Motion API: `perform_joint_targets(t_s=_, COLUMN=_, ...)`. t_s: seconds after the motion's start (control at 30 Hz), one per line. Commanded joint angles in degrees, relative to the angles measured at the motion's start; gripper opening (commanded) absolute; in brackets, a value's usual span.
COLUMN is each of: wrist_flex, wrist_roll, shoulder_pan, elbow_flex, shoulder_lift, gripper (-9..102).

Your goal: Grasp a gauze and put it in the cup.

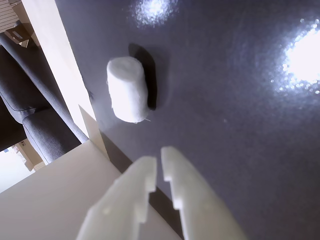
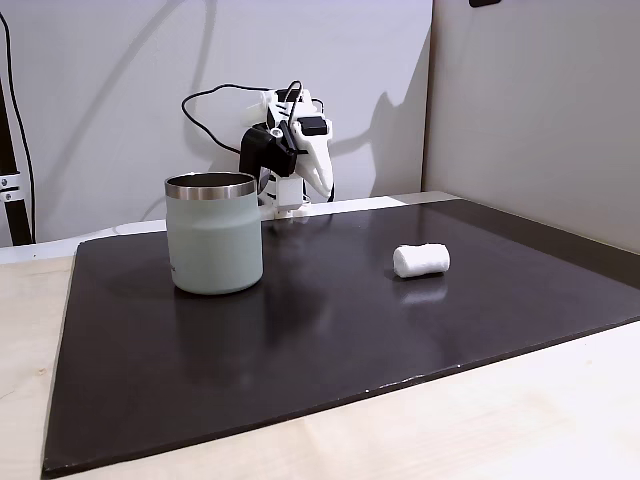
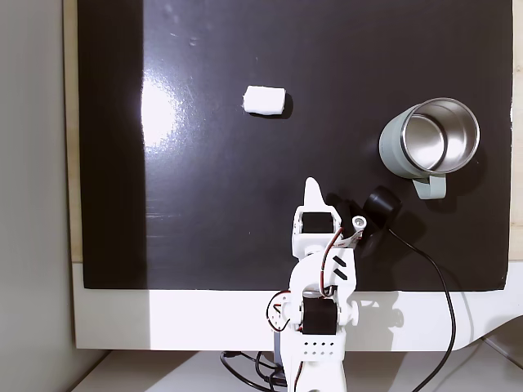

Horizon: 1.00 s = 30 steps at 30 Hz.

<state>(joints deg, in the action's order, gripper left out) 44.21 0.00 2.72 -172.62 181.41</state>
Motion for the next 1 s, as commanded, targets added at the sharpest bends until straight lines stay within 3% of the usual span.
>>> perform_joint_targets(t_s=0.0, wrist_flex=-1.3, wrist_roll=0.4, shoulder_pan=0.0, elbow_flex=0.5, shoulder_lift=0.7, gripper=0)
perform_joint_targets(t_s=0.97, wrist_flex=2.4, wrist_roll=-0.8, shoulder_pan=-3.1, elbow_flex=3.9, shoulder_lift=0.4, gripper=0)
